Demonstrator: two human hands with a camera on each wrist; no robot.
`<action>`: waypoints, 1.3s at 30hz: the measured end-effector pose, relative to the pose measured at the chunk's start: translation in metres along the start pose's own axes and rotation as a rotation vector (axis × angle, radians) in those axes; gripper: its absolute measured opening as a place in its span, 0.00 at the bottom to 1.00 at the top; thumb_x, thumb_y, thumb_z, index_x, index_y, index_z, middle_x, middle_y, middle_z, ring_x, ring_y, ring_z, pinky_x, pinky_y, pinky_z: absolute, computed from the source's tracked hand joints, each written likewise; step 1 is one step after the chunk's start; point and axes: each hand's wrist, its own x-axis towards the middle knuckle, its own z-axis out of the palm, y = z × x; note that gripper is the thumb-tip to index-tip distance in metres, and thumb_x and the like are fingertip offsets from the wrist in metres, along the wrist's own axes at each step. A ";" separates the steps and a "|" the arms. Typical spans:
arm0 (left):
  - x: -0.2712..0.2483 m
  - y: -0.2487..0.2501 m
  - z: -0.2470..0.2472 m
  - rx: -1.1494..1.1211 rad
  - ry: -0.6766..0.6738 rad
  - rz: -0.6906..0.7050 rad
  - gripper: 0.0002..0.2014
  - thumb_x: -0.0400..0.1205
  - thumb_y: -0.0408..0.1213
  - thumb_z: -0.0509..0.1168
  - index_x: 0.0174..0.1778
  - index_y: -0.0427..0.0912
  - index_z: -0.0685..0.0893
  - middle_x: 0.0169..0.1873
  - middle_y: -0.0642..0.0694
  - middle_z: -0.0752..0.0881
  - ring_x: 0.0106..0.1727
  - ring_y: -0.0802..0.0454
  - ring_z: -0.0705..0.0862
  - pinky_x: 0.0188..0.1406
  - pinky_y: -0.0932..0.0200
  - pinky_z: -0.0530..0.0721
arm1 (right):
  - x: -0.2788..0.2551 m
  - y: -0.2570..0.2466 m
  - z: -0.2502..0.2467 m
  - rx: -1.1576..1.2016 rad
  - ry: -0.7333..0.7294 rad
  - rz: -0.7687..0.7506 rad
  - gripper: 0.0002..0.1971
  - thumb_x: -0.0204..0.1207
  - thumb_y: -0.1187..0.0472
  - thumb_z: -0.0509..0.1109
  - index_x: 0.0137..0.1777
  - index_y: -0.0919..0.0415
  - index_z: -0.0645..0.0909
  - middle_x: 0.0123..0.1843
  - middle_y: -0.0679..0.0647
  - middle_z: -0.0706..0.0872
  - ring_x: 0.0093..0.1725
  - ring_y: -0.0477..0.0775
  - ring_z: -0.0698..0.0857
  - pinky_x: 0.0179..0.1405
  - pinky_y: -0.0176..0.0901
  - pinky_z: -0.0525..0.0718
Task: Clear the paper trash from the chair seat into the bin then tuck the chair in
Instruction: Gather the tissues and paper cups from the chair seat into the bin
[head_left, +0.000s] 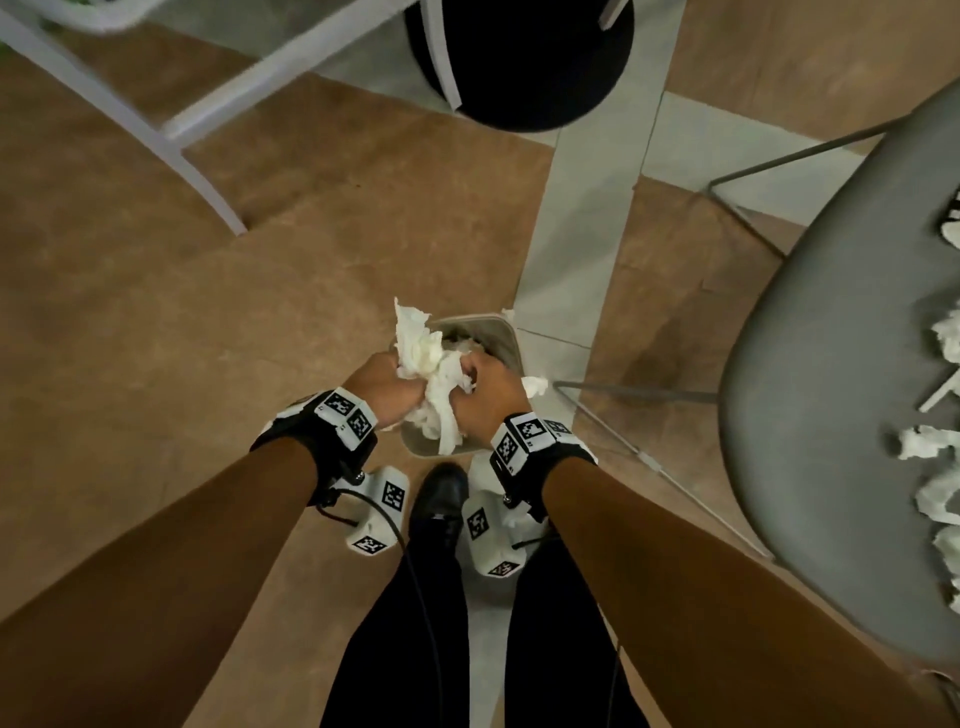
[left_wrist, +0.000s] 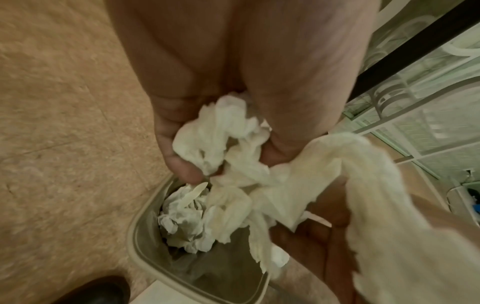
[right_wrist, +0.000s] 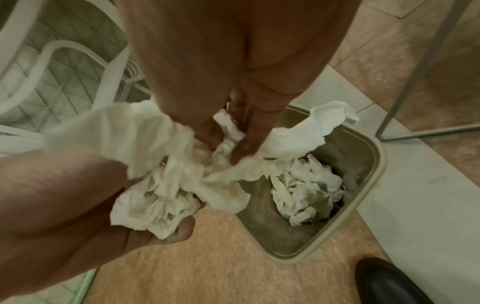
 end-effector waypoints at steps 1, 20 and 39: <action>0.004 -0.001 0.005 0.017 -0.003 0.006 0.11 0.79 0.39 0.65 0.57 0.48 0.86 0.49 0.47 0.91 0.49 0.46 0.89 0.51 0.54 0.88 | 0.004 0.006 0.001 -0.006 0.011 0.038 0.12 0.77 0.59 0.66 0.59 0.55 0.79 0.59 0.57 0.87 0.59 0.62 0.84 0.55 0.44 0.80; 0.045 -0.023 0.039 0.240 0.142 0.064 0.30 0.81 0.37 0.63 0.81 0.50 0.68 0.69 0.40 0.83 0.64 0.36 0.83 0.56 0.52 0.81 | 0.048 0.066 0.008 -0.307 0.046 0.066 0.24 0.74 0.65 0.67 0.71 0.52 0.76 0.73 0.57 0.73 0.65 0.62 0.81 0.60 0.42 0.78; 0.088 -0.053 0.045 0.103 0.410 -0.132 0.23 0.81 0.35 0.66 0.70 0.34 0.67 0.62 0.29 0.81 0.60 0.27 0.82 0.57 0.38 0.81 | 0.078 0.072 -0.007 -0.671 0.034 -0.043 0.16 0.80 0.53 0.66 0.64 0.60 0.78 0.61 0.65 0.85 0.60 0.69 0.85 0.54 0.52 0.83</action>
